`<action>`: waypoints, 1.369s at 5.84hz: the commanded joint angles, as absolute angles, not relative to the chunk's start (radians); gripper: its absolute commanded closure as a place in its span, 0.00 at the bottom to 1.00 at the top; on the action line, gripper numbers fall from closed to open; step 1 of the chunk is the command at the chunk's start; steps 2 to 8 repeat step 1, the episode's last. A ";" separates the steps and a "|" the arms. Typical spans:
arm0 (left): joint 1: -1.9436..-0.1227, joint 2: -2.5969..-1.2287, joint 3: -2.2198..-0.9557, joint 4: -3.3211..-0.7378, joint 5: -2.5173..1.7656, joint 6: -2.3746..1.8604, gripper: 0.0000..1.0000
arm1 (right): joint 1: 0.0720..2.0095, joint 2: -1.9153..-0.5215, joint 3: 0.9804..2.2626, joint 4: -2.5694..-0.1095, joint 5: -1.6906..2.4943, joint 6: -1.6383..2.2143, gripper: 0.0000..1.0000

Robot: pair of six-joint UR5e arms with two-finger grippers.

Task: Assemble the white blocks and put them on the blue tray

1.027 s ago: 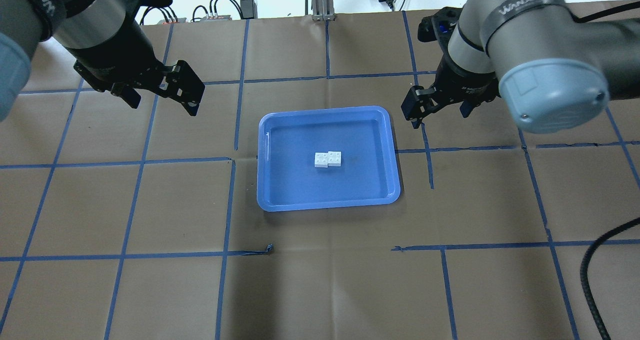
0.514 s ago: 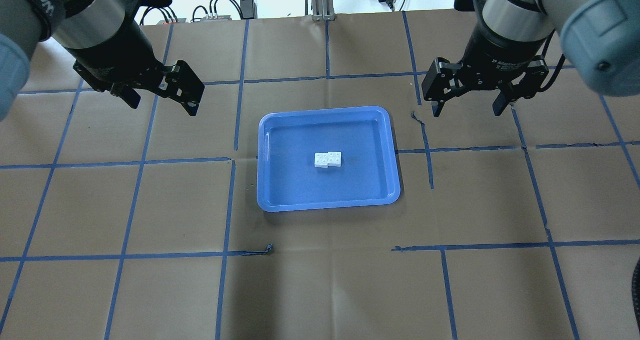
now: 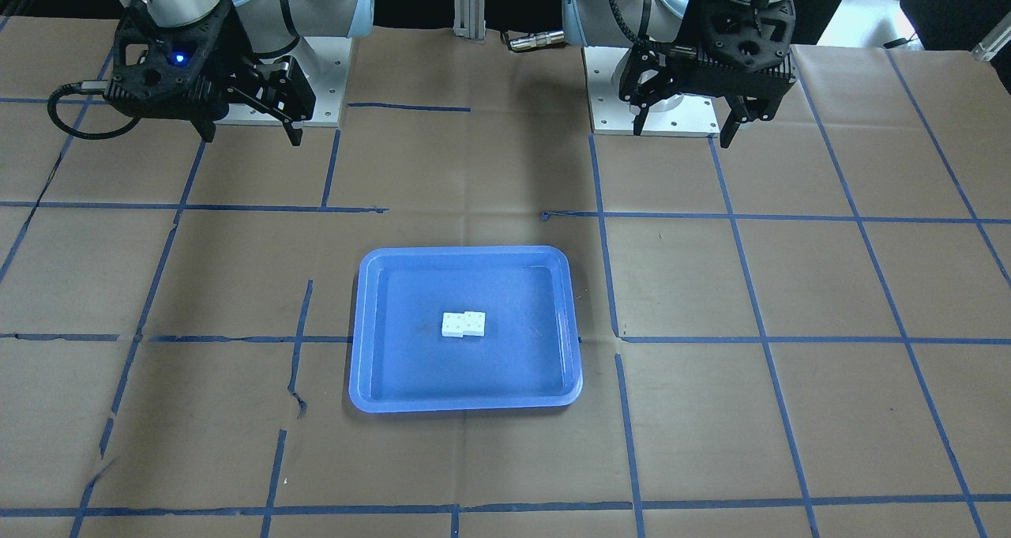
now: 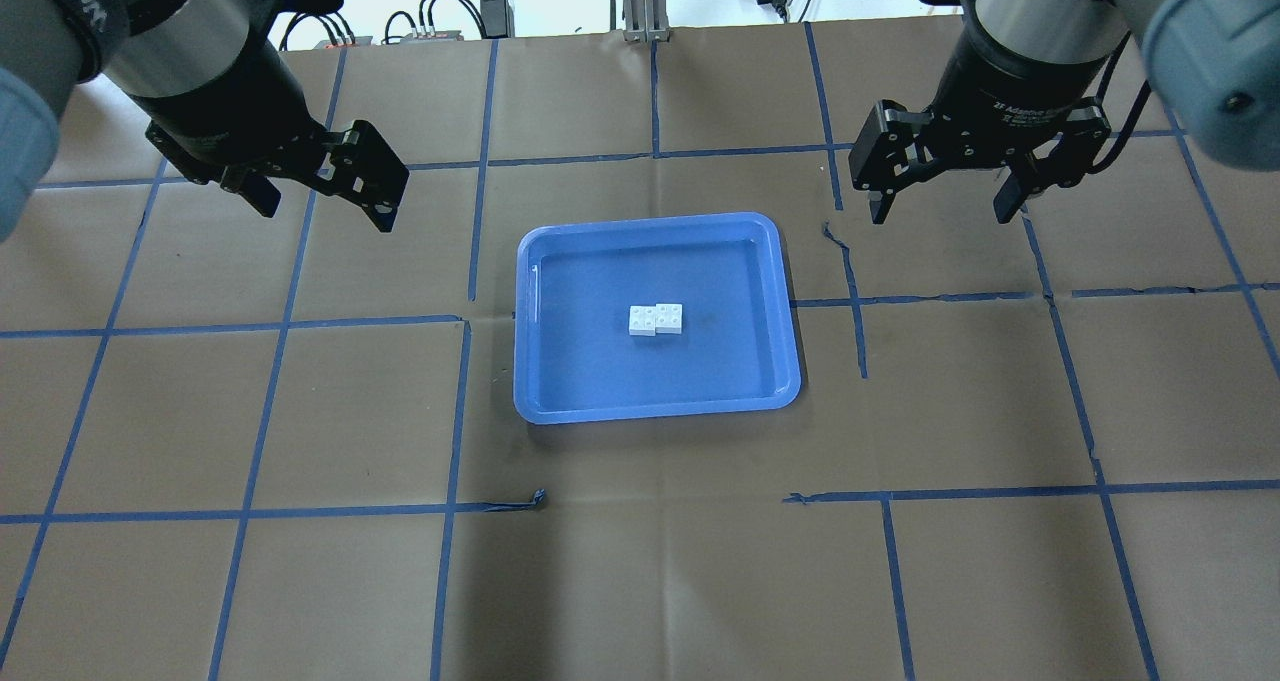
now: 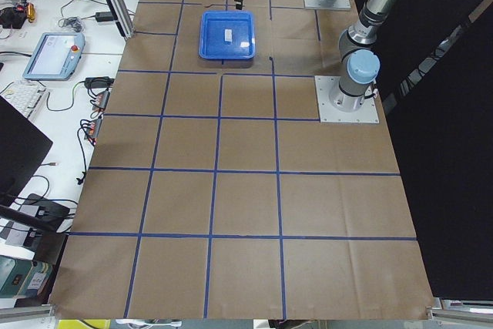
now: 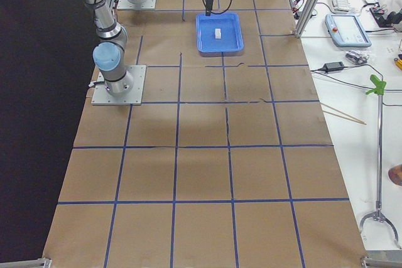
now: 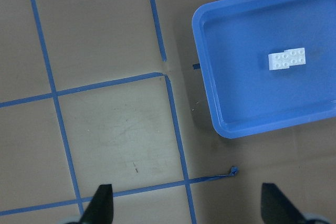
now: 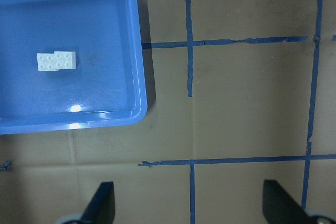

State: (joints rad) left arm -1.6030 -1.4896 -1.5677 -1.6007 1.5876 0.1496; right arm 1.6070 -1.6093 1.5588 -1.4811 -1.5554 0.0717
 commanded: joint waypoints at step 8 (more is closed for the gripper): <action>-1.603 -1.489 -1.568 -1.601 1.588 0.150 0.01 | 1.608 -1.609 1.560 -1.480 -1.555 0.072 0.00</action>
